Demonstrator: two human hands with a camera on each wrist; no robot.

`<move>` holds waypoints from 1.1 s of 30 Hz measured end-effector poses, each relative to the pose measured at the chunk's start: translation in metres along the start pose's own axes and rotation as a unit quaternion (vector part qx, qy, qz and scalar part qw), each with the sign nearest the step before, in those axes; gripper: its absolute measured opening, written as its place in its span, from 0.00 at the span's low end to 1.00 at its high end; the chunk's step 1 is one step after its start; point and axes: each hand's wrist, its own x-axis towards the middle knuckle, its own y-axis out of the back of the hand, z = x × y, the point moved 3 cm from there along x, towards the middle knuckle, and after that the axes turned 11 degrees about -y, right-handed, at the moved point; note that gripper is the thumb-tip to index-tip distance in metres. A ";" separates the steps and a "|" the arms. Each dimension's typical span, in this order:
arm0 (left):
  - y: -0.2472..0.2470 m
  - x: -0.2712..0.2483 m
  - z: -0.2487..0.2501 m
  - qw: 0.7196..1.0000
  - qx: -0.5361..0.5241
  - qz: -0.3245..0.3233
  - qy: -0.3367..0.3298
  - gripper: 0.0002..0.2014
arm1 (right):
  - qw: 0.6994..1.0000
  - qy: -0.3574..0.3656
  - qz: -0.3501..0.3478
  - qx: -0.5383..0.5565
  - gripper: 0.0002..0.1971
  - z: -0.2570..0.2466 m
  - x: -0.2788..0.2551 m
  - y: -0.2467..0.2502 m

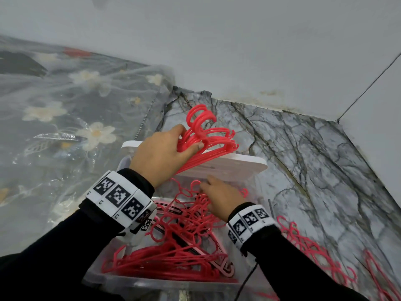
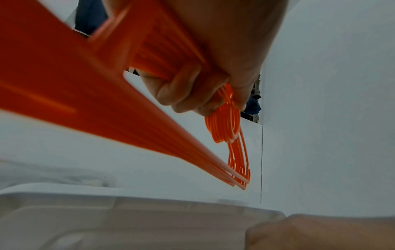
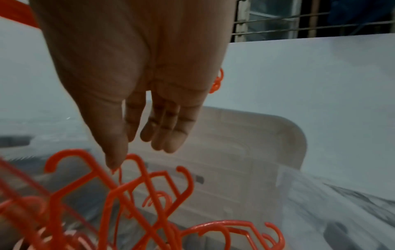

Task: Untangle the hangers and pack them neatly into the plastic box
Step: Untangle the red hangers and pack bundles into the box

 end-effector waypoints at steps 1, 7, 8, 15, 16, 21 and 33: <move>0.000 0.000 -0.001 1.000 0.001 -0.004 0.003 0.28 | 1.000 0.009 0.005 -0.026 0.22 -0.005 0.000 -0.005; 0.002 -0.002 -0.005 1.000 0.005 -0.003 0.003 0.28 | 0.996 -0.017 -0.007 -0.092 0.14 0.001 0.003 -0.006; 0.002 -0.001 -0.006 1.000 -0.001 -0.004 0.005 0.28 | 0.996 -0.018 -0.001 -0.091 0.13 0.005 0.004 -0.002; 0.005 0.002 -0.006 1.000 -0.022 0.000 -0.001 0.28 | 0.999 0.004 -0.018 0.047 0.03 0.024 -0.003 0.035; 0.005 0.002 -0.006 1.000 -0.021 -0.001 0.000 0.28 | 0.998 0.009 -0.010 0.065 0.02 0.024 -0.004 0.039; 0.003 0.001 -0.005 1.000 -0.016 -0.008 -0.002 0.30 | 0.993 0.038 0.018 0.114 0.04 0.015 -0.010 0.045; 0.001 0.000 -0.003 1.000 -0.005 -0.030 -0.001 0.28 | 0.981 0.116 -0.060 -0.143 0.13 -0.040 -0.007 -0.022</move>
